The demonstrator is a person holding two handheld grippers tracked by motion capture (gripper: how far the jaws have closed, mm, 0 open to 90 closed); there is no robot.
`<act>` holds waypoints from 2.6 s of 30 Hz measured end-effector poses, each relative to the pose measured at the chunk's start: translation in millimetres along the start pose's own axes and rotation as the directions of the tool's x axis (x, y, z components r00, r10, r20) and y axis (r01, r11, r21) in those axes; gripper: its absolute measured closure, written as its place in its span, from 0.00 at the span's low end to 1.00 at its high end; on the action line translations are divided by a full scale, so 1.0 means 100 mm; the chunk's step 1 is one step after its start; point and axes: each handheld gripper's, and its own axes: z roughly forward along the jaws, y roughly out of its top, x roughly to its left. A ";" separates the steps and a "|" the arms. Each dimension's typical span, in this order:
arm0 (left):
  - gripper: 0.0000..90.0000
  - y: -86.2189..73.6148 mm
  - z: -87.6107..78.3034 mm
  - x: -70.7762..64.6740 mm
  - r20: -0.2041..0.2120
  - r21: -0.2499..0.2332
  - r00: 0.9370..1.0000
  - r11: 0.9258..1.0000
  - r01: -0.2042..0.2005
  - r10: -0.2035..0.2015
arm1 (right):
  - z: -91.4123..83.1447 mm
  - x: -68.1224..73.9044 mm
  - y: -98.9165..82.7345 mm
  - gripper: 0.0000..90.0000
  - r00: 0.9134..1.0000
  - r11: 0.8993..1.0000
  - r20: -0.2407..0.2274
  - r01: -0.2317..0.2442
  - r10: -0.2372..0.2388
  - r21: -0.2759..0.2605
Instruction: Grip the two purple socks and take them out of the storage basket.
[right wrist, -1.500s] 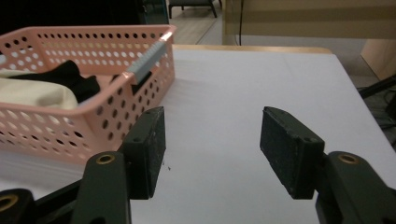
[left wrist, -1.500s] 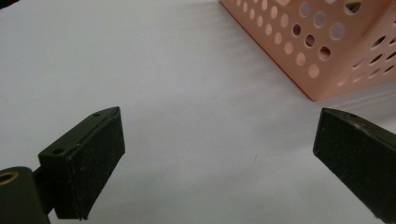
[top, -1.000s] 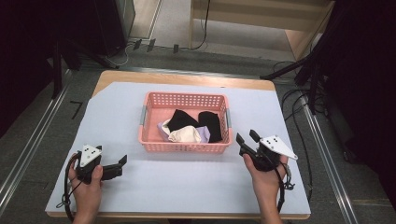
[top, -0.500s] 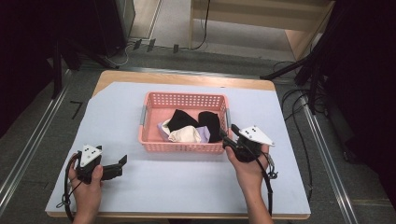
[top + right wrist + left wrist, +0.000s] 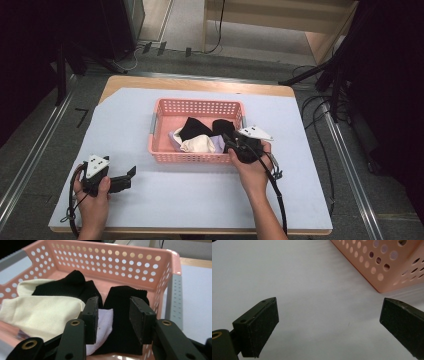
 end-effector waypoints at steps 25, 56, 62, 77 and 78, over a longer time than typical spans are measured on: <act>0.03 0.00 0.01 -0.01 0.005 0.000 1.000 1.000 -0.002 0.002 | 0.50 0.12 0.20 0.78 0.996 0.956 0.027 -0.091 0.087 0.278; 0.04 0.00 0.02 -0.01 0.005 0.012 1.000 1.000 -0.015 0.014 | 0.70 0.22 0.22 0.96 0.990 0.876 0.133 -0.030 -0.039 0.481; 0.04 0.00 0.02 -0.01 0.006 0.013 1.000 1.000 -0.013 0.013 | 0.57 0.17 0.26 0.99 0.994 0.917 0.102 -0.076 0.039 0.392; 0.04 0.00 0.02 -0.02 0.001 0.013 1.000 1.000 -0.019 0.019 | -0.09 0.07 0.67 0.99 0.998 0.995 0.025 -0.057 0.059 -0.086; 0.04 0.00 0.02 -0.02 0.002 0.013 1.000 1.000 -0.021 0.021 | -0.09 0.07 0.67 0.99 0.998 0.995 0.025 -0.057 0.059 -0.086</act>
